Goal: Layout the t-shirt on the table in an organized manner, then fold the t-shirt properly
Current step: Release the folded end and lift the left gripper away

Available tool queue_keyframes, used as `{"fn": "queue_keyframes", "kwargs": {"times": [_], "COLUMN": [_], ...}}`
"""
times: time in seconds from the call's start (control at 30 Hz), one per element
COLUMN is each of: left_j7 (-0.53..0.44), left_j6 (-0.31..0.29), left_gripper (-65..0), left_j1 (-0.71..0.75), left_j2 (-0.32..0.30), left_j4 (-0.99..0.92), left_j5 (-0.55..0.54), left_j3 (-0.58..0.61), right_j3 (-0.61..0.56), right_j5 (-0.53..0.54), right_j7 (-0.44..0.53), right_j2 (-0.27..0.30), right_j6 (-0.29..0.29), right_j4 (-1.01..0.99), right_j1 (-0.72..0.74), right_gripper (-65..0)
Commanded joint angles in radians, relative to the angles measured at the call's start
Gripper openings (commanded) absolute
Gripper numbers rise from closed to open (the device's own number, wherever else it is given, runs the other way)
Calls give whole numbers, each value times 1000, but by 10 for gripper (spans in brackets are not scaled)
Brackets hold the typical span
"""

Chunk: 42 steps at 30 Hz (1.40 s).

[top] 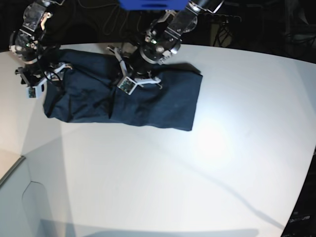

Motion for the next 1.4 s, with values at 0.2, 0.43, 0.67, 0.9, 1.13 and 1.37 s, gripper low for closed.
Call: {"fn": "queue_keyframes", "kwargs": {"times": [0.2, 0.43, 0.67, 0.9, 1.13, 1.37], "left_j7": [-15, -15, -17, -13, -13, -12], "left_j6": [-4, 4, -7, -7, -7, -7], "left_gripper": [-501, -501, -501, -501, -501, -501], "left_j1": [10, 87, 156, 154, 157, 154], "left_j2": [4, -108, -123, -120, -157, -172], "left_j4": [157, 397, 424, 391, 312, 279], "left_j5": [-5, -5, -5, -30, -232, -295], "left_j3": [2, -36, -378, -650, -756, -752], "right_j3": [2, 2, -10, -116, -120, -120], "right_j5": [13, 13, 13, 13, 15, 15], "right_j7": [25, 25, 29, 25, 31, 25], "right_j2": [45, 82, 77, 79, 76, 7], "right_j6": [4, 4, 4, 4, 4, 4], "right_j4": [-100, -211, -248, -248, -215, 38], "right_j1": [41, 67, 67, 67, 69, 56], "right_gripper": [-216, -216, -269, -561, -650, -650]}}
